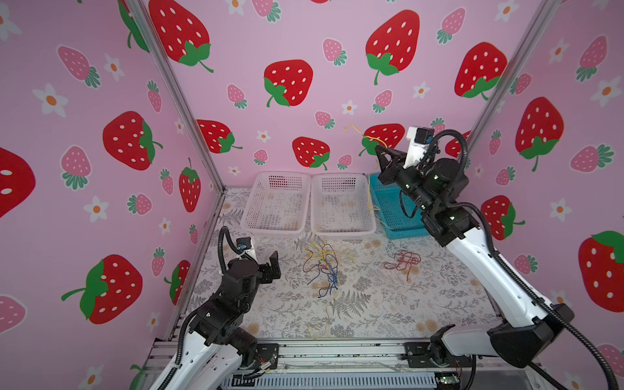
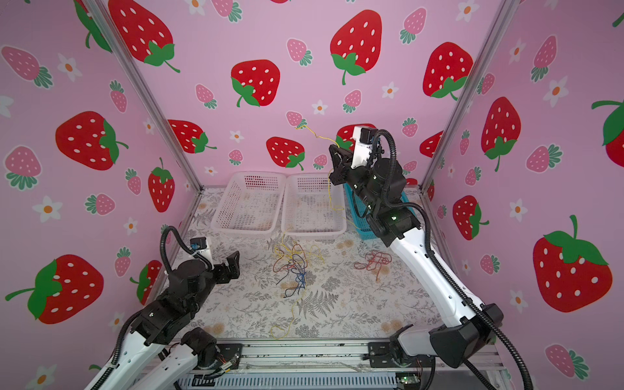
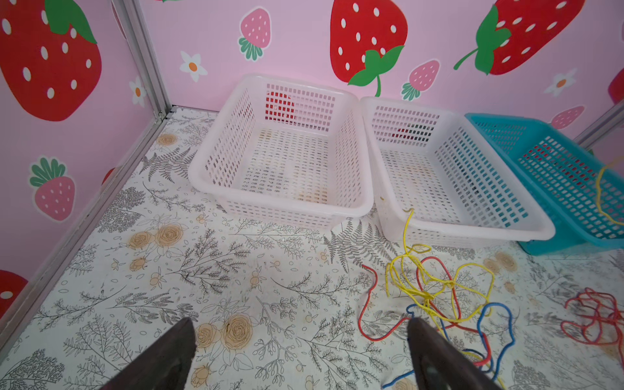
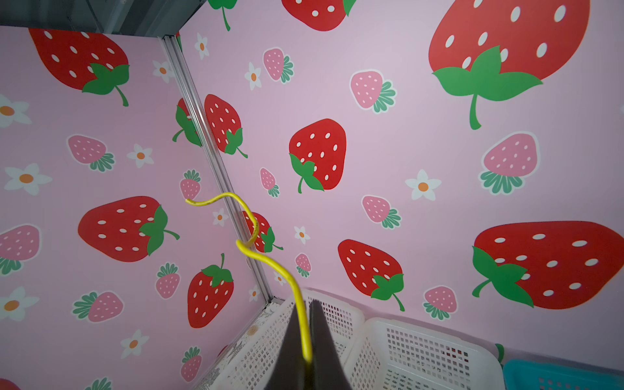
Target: Untangle the cables
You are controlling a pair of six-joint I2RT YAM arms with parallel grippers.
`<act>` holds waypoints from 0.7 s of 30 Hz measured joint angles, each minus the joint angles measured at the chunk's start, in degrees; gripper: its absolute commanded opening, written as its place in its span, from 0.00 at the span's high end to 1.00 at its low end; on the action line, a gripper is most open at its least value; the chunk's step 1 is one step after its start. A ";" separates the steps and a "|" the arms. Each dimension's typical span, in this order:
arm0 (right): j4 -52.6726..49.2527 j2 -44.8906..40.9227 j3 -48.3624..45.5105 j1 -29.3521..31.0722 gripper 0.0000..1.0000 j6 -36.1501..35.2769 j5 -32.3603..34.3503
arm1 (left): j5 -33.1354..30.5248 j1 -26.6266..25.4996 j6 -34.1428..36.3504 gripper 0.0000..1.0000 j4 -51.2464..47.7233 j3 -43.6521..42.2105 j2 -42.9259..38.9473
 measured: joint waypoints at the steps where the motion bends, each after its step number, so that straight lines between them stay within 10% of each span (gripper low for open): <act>1: 0.59 0.96 0.76 -0.04 1.00 0.39 -0.57 | 0.04 0.00 0.15 0.01 0.00 -0.33 0.35; 21: 23.65 20.00 -5.22 -3.85 1.00 12.50 -8.22 | 1.57 0.02 1.73 0.01 1.33 -0.37 3.98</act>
